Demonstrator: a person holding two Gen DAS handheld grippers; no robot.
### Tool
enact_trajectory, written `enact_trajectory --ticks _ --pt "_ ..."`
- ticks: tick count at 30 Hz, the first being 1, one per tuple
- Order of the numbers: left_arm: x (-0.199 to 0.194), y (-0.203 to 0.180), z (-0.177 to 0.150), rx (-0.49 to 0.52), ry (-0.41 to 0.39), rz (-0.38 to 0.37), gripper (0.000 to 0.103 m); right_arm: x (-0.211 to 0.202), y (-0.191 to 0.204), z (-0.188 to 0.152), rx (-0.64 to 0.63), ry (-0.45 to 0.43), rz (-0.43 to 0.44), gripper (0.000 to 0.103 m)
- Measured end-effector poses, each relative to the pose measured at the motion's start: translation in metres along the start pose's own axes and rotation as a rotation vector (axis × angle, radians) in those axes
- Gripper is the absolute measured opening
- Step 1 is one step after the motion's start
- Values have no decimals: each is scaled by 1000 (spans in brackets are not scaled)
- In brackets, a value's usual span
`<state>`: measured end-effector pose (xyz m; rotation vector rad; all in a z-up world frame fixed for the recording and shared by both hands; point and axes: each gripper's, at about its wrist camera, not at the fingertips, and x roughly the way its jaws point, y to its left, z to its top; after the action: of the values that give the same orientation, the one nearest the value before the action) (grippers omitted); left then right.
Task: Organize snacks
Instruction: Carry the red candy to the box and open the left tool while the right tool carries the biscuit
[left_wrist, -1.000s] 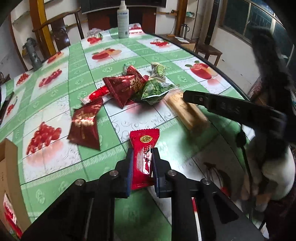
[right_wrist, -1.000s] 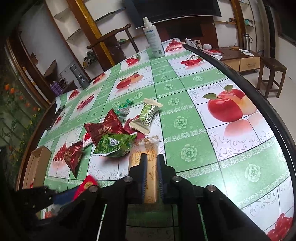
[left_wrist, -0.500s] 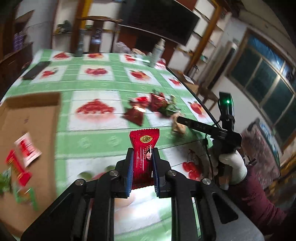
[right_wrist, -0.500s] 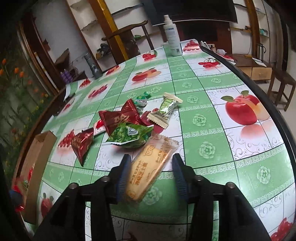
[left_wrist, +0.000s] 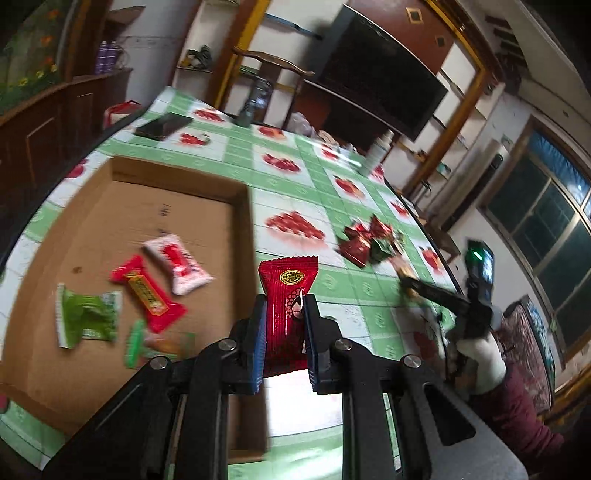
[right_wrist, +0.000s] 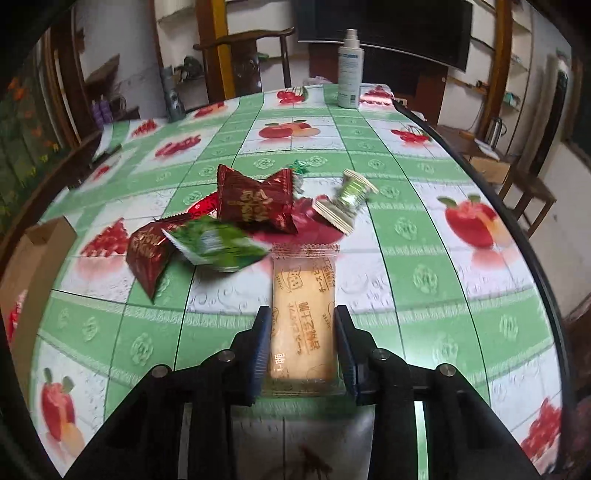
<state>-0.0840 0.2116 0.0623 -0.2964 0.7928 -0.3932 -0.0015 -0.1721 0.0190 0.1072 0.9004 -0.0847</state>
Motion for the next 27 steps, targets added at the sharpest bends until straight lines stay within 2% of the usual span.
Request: enact_trajectory --ticks 6,10,11,15,19,25,27 --pt "6 38 2 -82 -8 21 15 -28 -21 -21 147 36 227 35" --pt "8 53 5 -115 -10 63 15 -51 7 -20 140 50 388 35" --pt "8 58 6 -122 -12 85 15 -58 23 -16 120 52 443 35" --pt "7 82 11 -171 -9 156 15 -78 93 -5 0 62 565 34" --pt "11 105 20 -222 -2 197 15 -78 171 -8 -109 131 674 34" --pt "19 124 24 -274 4 175 16 -61 253 -21 -208 197 697 34" --pt "17 130 24 -308 -5 139 22 -54 271 -22 -219 207 688 34"
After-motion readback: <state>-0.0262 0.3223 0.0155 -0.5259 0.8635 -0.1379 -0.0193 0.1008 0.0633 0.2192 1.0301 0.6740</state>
